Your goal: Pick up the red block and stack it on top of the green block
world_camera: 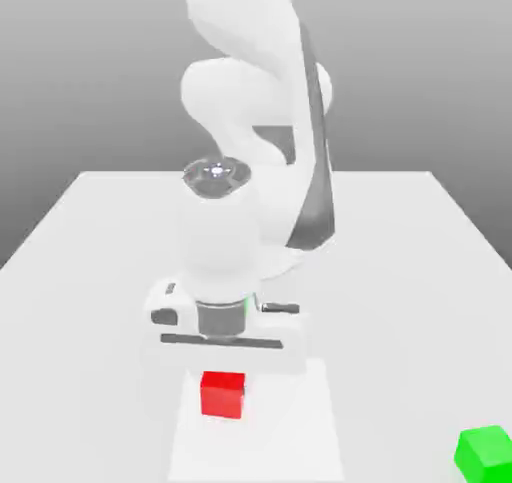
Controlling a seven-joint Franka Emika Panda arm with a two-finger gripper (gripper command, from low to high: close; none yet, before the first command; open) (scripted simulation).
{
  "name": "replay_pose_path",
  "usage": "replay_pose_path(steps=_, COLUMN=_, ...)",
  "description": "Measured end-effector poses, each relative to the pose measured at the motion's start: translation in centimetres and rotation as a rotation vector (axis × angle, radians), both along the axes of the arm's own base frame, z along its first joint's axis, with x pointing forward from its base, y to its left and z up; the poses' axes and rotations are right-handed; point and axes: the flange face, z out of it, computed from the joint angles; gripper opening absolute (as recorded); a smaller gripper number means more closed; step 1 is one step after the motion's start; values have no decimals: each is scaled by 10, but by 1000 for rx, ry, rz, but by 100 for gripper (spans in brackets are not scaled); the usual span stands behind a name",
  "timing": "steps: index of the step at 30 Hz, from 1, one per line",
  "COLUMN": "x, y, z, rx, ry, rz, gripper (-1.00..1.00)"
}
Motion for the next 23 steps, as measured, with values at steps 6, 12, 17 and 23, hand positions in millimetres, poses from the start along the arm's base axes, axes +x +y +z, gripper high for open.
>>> replay_pose_path(steps=6, x=47, y=87, z=27, rx=-5, ry=3, rz=278, gripper=-100)
replay_pose_path(steps=12, x=79, y=226, z=43, rx=-3, ry=3, rz=638, gripper=-100)
replay_pose_path(steps=17, x=78, y=304, z=22, rx=1, ry=1, rz=820, gripper=-100)
replay_pose_path(steps=23, x=77, y=306, z=-4, rx=1, ry=0, rz=827, gripper=100)
